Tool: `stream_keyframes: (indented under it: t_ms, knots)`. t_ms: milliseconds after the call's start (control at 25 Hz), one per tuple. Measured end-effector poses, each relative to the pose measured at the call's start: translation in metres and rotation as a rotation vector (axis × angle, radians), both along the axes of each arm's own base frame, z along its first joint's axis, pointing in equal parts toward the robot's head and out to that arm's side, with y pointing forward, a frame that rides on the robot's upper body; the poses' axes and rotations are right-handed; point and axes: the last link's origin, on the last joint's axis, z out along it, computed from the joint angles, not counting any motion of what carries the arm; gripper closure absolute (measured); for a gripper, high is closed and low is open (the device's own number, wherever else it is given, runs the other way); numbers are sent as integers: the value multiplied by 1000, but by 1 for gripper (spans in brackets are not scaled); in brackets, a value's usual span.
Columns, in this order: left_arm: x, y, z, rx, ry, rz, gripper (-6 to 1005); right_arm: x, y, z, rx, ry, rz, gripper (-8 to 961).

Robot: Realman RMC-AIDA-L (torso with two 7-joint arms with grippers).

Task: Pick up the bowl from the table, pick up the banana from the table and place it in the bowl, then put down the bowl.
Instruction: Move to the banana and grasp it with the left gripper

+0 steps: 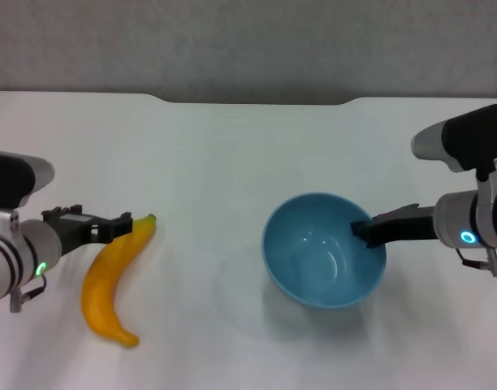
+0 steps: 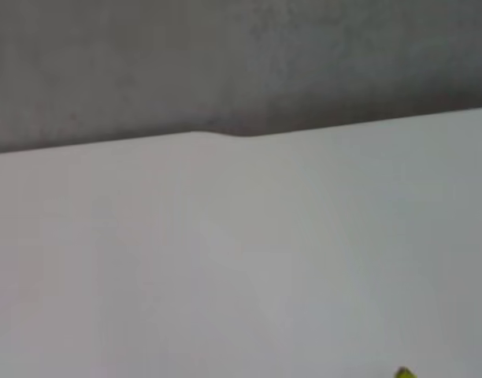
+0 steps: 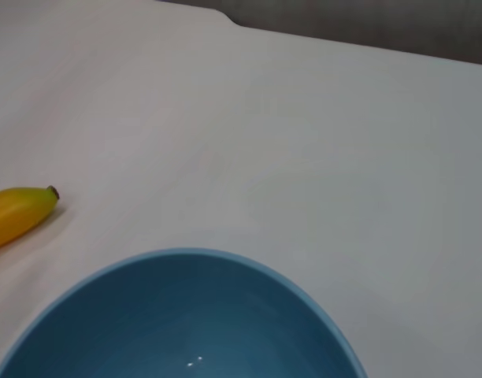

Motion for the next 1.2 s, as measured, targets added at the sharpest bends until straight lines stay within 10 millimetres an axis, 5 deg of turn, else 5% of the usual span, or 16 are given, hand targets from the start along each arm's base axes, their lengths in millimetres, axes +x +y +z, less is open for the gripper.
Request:
stream_keyframes:
  t_ms: [1200]
  knots:
    - [-23, -16, -23, -176, 137, 11, 104, -3, 3, 10, 63, 40, 7, 923]
